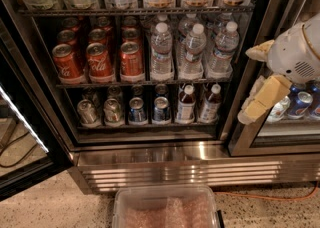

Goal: Pick water bottle from middle shelf of fridge

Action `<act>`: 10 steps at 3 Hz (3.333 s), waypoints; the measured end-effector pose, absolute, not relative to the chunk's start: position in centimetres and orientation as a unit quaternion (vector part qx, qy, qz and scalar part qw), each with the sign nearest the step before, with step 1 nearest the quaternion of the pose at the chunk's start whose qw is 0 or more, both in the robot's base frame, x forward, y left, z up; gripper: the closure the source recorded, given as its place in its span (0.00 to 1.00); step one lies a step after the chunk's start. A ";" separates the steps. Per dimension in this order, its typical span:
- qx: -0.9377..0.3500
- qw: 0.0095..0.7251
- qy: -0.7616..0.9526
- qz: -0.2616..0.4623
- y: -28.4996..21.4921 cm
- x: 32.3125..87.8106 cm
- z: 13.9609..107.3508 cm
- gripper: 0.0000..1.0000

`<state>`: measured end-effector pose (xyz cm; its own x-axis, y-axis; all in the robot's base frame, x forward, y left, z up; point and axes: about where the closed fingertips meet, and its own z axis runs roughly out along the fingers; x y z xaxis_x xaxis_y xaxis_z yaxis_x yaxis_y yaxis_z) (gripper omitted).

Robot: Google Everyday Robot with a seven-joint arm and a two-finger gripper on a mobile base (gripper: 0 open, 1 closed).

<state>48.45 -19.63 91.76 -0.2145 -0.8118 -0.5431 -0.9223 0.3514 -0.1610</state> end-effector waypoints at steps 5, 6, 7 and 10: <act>-0.527 0.423 0.736 -0.034 -18.0 48.0 94.3 0.00; -0.511 0.451 0.730 -0.058 -18.4 49.5 95.8 0.00; -0.501 0.453 0.737 -0.020 -17.9 50.0 94.8 0.00; -0.493 0.435 0.751 0.056 -15.0 53.7 91.1 0.04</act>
Offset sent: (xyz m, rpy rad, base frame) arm 0.0164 0.0004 0.0066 0.0301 -0.0371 -0.0128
